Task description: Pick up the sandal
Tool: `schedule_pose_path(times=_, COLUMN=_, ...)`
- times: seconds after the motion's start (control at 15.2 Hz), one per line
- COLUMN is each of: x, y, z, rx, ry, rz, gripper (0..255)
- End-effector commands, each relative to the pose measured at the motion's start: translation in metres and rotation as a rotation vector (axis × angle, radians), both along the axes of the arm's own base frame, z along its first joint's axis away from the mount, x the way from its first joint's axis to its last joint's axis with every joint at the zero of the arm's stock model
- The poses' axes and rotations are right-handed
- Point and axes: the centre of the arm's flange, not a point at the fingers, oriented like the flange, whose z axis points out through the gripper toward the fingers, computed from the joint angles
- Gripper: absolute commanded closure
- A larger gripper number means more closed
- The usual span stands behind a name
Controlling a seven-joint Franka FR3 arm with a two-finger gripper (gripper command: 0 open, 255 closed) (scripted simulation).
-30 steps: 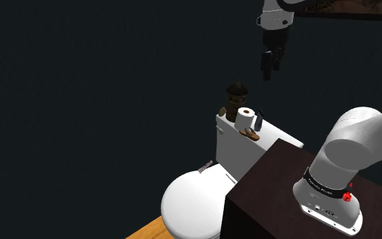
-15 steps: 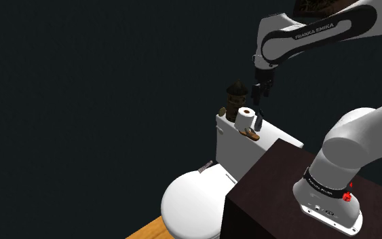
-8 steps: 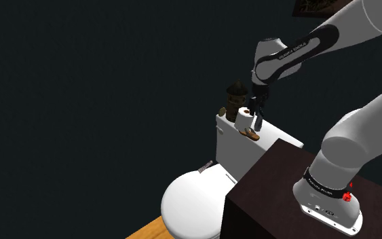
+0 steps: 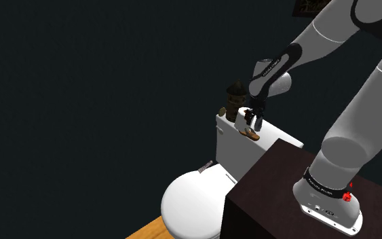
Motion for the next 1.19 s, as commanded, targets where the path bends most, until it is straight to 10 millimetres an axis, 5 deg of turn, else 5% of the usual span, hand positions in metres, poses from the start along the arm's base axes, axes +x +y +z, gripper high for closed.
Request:
schedule_pose_path(times=0.0, x=0.008, y=-0.010, z=-0.024, rx=0.004, ry=-0.009, rz=-0.014, gripper=0)
schedule_pose_path(times=0.13, x=0.014, y=-0.019, z=-0.048, rx=0.010, ry=-0.017, rz=-0.027, gripper=0)
schedule_pose_path(times=0.79, x=0.015, y=-0.022, z=-0.094, rx=0.012, ry=-0.018, rz=-0.031, gripper=0)
schedule_pose_path(times=0.86, x=0.015, y=-0.021, z=-0.094, rx=0.012, ry=-0.018, rz=-0.031, gripper=255)
schedule_pose_path(times=1.12, x=0.015, y=-0.021, z=-0.094, rx=0.012, ry=-0.018, rz=-0.031, gripper=255)
